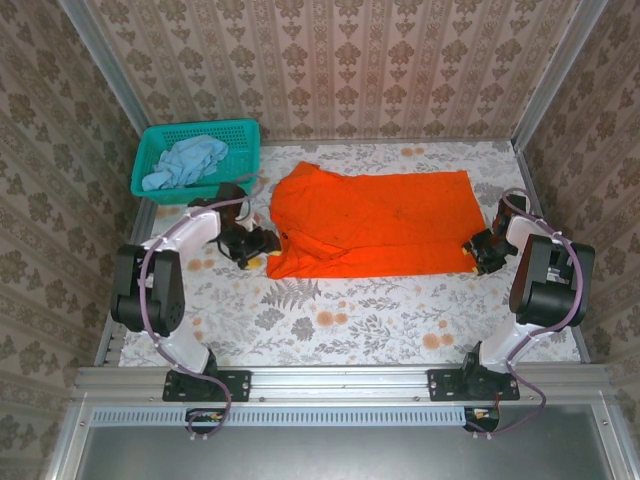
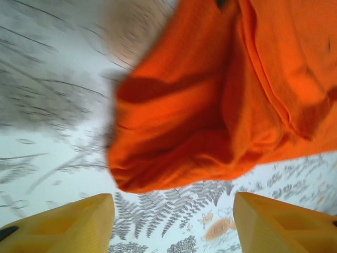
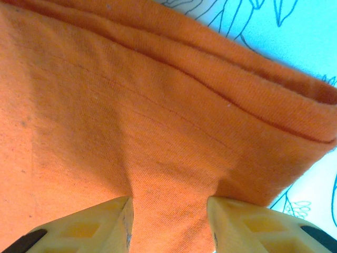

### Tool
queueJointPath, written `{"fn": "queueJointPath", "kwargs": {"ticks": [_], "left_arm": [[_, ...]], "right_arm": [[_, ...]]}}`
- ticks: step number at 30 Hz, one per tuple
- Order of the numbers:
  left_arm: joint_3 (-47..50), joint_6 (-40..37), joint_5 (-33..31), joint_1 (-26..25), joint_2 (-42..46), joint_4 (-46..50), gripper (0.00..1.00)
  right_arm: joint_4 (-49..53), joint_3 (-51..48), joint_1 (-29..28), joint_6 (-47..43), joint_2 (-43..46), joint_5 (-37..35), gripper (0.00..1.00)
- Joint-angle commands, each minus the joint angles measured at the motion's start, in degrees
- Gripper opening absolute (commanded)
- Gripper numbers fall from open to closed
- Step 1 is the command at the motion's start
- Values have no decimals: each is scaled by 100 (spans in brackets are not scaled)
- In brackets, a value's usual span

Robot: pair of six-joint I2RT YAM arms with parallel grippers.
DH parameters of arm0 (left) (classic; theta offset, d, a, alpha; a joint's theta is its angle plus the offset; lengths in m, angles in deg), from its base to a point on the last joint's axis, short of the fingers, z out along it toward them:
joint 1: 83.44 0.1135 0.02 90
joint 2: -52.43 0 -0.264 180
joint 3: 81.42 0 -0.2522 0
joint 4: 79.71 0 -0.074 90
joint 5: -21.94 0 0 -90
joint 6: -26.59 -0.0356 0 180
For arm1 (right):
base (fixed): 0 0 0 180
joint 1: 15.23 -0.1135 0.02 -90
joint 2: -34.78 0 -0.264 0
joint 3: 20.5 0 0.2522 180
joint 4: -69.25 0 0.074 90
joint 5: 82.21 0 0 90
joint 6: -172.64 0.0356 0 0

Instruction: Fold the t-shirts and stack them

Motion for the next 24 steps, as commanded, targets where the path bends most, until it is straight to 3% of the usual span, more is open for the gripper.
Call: {"fn": "queueJointPath", "kwargs": {"ticks": [1, 3, 6, 8, 12, 15, 24], "left_arm": [[192, -357, 229, -351, -1, -41, 67], [152, -368, 115, -577, -157, -148, 73], [-104, -472, -317, -871, -586, -18, 73], [-277, -461, -870, -966, -900, 187, 64], [-366, -156, -1931, -887, -1300, 516, 37], [-331, -10, -2225, -754, -1383, 740, 30], [86, 25, -2485, -323, -944, 1109, 31]], "right_arm": [[248, -177, 27, -137, -42, -144, 45], [265, -193, 31, -170, -42, -190, 45], [308, -205, 30, -197, -54, -251, 46], [344, -213, 27, -198, -56, -317, 46], [371, -213, 40, -115, -32, -441, 46], [416, -180, 51, -86, -50, -427, 46], [618, -518, 51, -85, 345, -441, 51]]}}
